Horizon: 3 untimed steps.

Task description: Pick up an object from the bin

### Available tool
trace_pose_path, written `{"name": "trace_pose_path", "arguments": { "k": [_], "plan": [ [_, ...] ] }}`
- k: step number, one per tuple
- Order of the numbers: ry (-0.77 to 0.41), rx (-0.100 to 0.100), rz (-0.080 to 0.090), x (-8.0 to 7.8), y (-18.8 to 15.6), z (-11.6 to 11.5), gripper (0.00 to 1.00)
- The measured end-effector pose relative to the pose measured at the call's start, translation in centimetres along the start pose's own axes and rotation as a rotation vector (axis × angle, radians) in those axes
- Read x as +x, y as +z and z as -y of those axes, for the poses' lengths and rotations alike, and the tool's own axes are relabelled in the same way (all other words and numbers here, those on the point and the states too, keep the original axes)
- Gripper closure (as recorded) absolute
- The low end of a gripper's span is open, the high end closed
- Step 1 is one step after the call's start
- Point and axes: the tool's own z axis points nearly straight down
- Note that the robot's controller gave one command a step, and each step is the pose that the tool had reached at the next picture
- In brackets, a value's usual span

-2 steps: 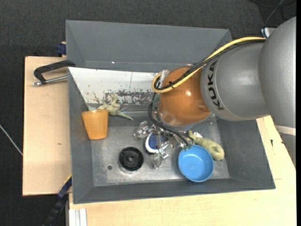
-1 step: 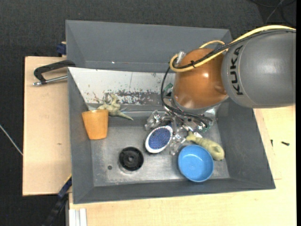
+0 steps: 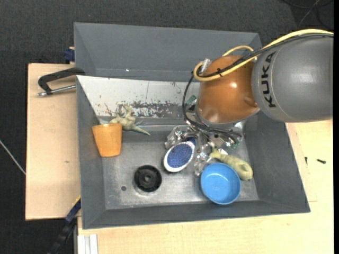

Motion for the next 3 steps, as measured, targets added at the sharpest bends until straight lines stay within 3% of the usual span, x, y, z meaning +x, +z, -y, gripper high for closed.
{"name": "trace_pose_path", "arguments": {
  "k": [1, 2, 3],
  "plan": [
    [-0.182, 0.001, 0.003, -0.36, 2.79, 0.33, 0.00],
    [-0.179, 0.000, 0.002, -0.55, 2.61, 0.34, 0.00],
    [-0.179, 0.001, 0.004, -0.65, 2.52, 0.34, 1.00]
  ]
}}
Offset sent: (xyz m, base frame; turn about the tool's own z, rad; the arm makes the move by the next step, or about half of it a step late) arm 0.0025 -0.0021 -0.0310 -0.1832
